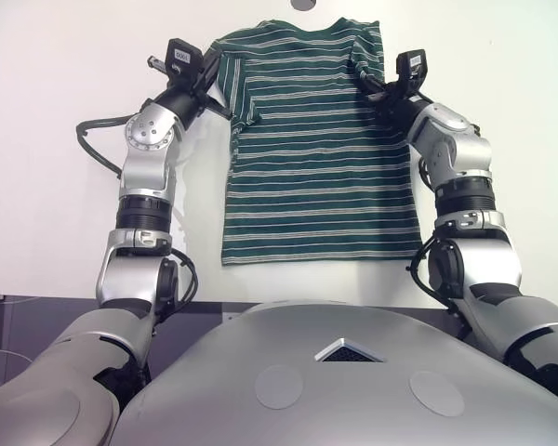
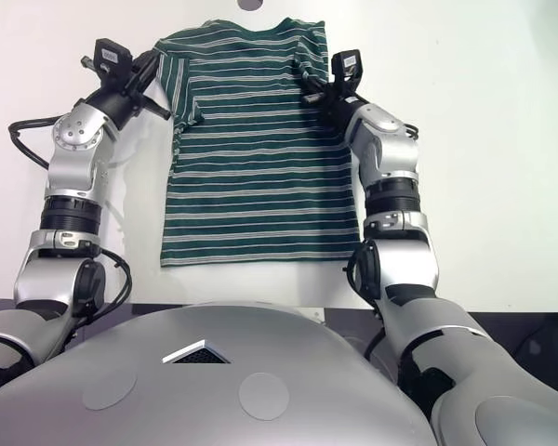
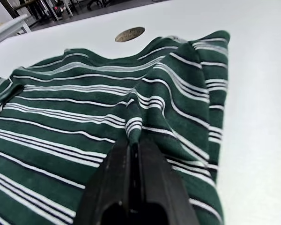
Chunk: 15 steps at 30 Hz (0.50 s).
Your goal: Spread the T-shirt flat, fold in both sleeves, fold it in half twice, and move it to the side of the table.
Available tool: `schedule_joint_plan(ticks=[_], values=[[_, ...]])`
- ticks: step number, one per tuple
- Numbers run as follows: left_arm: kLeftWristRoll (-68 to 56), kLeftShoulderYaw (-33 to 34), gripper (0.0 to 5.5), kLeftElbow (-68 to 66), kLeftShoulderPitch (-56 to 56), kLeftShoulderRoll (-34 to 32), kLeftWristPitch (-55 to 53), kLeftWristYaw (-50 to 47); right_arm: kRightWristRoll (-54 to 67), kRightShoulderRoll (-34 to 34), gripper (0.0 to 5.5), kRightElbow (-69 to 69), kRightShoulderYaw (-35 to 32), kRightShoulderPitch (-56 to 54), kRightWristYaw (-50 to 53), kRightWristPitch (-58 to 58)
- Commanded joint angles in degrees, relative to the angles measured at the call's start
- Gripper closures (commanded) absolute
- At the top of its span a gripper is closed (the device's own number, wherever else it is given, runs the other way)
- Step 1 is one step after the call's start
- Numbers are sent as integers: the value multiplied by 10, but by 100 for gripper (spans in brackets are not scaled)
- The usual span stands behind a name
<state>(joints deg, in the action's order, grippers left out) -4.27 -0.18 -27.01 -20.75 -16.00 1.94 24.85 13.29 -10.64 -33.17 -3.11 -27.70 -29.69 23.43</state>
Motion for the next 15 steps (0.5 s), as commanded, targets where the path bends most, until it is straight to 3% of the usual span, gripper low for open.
schedule_joint_plan(ticks=[1,7,11,15], values=[[9,-3,550,3,15,-3,3,-1,5,-3,457,70,16,16,-11,40],[42,-38,550,108,71,-51,31,43,31,-133,342,364,37,171,-102,129],[75,-82,530,287,171,-201,132,189,-57,-292,285,465,35,311,-180,-42],[91,-97,469,289,229,-320,221,292,-142,-401,214,449,44,397,-238,-275]])
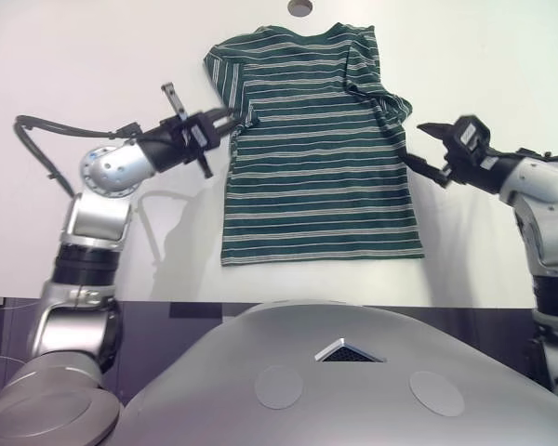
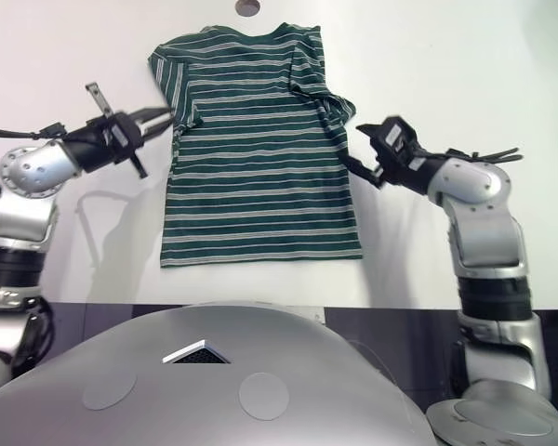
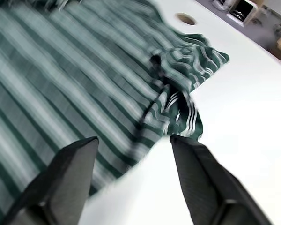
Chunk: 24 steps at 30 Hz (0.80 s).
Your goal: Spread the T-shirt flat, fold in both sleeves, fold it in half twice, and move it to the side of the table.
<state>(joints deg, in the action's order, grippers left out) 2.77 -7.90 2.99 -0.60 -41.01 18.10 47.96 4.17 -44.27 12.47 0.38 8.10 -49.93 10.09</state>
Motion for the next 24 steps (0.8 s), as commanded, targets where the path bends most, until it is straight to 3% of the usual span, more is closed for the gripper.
schedule_joint_plan(ticks=[1,3,8,10,13,15,20,24], values=[[31,-30,451,-25,35,-91,90,78,-70,-82,210,-20,18,54,-43,-203],[46,-45,416,-45,40,-114,131,96,-104,-104,210,-39,32,76,-44,-302],[36,-65,416,-62,80,-163,205,135,-180,-133,210,-96,23,137,13,-481],[24,-65,416,-52,113,-180,219,138,-152,-138,210,-77,0,151,21,-477],[23,-63,416,-43,144,-186,225,125,-24,-104,210,-33,-21,129,20,-324],[20,-59,416,-31,159,-190,221,117,-6,-99,210,-4,-25,154,20,-295],[38,-58,416,-40,161,-172,227,85,-160,-137,210,-86,-7,186,40,-475],[63,-71,416,-55,127,-175,247,84,-266,-147,210,-177,11,151,103,-597]])
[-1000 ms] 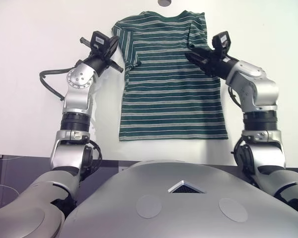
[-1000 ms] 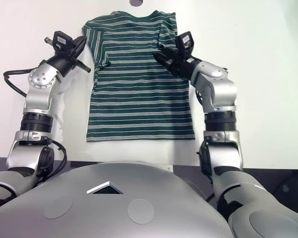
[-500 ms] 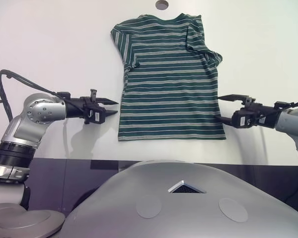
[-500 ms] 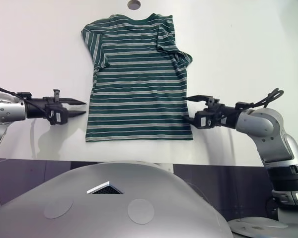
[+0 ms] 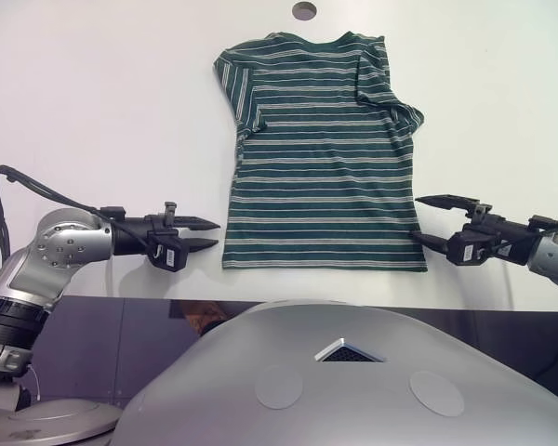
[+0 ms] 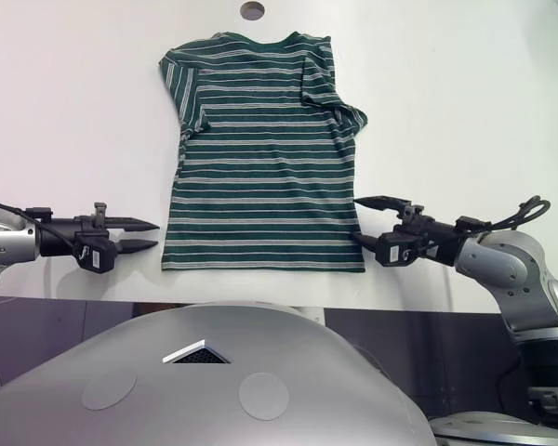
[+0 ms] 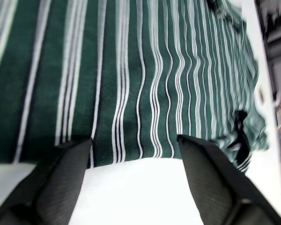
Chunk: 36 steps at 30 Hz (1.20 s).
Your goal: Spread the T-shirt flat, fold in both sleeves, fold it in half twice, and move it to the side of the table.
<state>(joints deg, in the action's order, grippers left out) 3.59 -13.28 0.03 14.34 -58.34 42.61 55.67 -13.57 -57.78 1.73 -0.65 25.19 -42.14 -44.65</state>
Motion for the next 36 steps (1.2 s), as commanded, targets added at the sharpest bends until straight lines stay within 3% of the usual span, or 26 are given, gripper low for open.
schedule_joint_plan(ticks=[1,7,9,11,16,20,24,32,36], values=[[62,-21,416,-23,-30,2,-2,4,-96,-10,210,-79,31,-33,32,-67],[84,-47,416,30,-49,17,-17,0,-110,-15,210,-96,60,-79,59,-117],[88,-58,416,50,-53,12,-20,8,46,6,210,-30,65,-86,22,21],[94,-72,416,61,-57,16,-29,13,113,2,210,34,74,-89,-6,79],[109,-103,487,50,-52,29,-31,7,152,-19,210,16,57,-127,-55,110],[115,-117,548,27,-43,39,-43,-3,38,-62,210,-103,66,-145,-56,-41],[118,-117,548,-2,-49,54,-55,-26,-118,-91,210,-204,74,-143,9,-208],[86,-103,548,-3,-65,73,-89,-43,-206,-13,210,-189,106,-111,106,-234],[60,-94,550,-2,-68,78,-104,-40,-248,-7,293,-191,122,-105,139,-242]])
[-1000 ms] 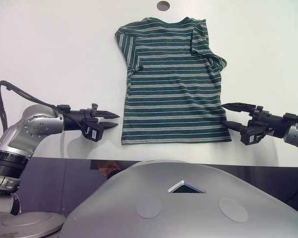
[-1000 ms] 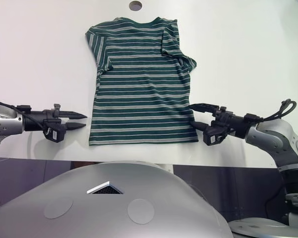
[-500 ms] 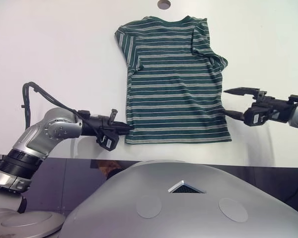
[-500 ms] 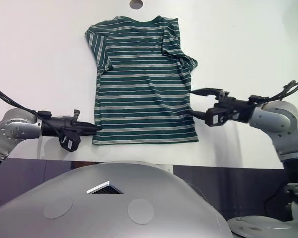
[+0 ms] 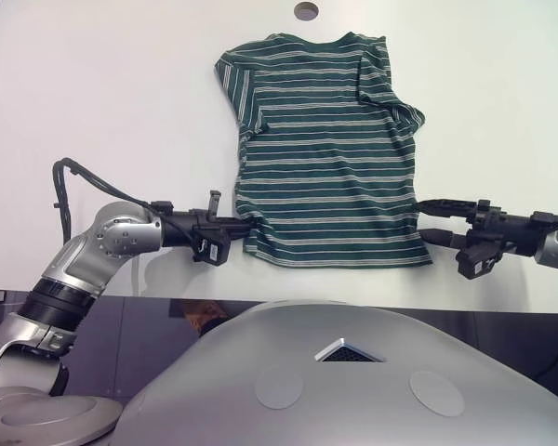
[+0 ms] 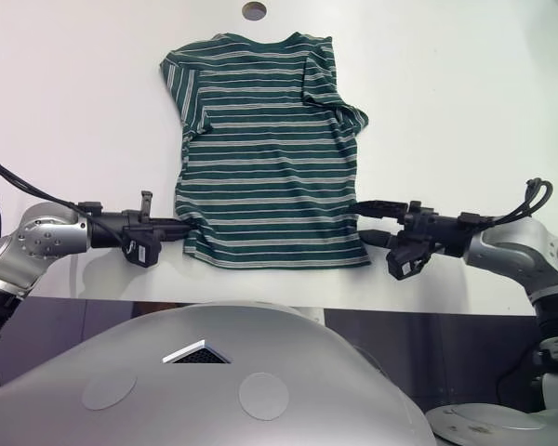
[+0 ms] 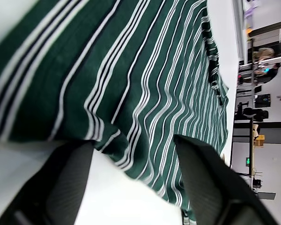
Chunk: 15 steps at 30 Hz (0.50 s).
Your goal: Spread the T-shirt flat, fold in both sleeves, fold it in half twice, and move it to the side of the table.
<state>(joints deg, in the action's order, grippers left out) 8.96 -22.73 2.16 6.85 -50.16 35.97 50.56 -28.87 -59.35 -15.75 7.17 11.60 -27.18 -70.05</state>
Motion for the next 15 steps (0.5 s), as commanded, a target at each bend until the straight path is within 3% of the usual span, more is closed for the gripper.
schedule_joint_plan(ticks=[1,7,11,13,15], values=[[-20,3,550,-16,13,3,-56,13,-75,6,314,-21,49,31,-15,23],[-131,19,550,42,31,29,-188,29,109,-37,453,31,115,31,-140,167],[-247,29,550,104,55,-24,-367,111,404,-121,535,196,145,77,-318,443],[-337,51,550,139,59,-41,-459,140,551,-155,543,282,133,87,-358,572],[-415,93,550,134,23,-35,-524,152,641,-130,543,300,106,52,-358,670]])
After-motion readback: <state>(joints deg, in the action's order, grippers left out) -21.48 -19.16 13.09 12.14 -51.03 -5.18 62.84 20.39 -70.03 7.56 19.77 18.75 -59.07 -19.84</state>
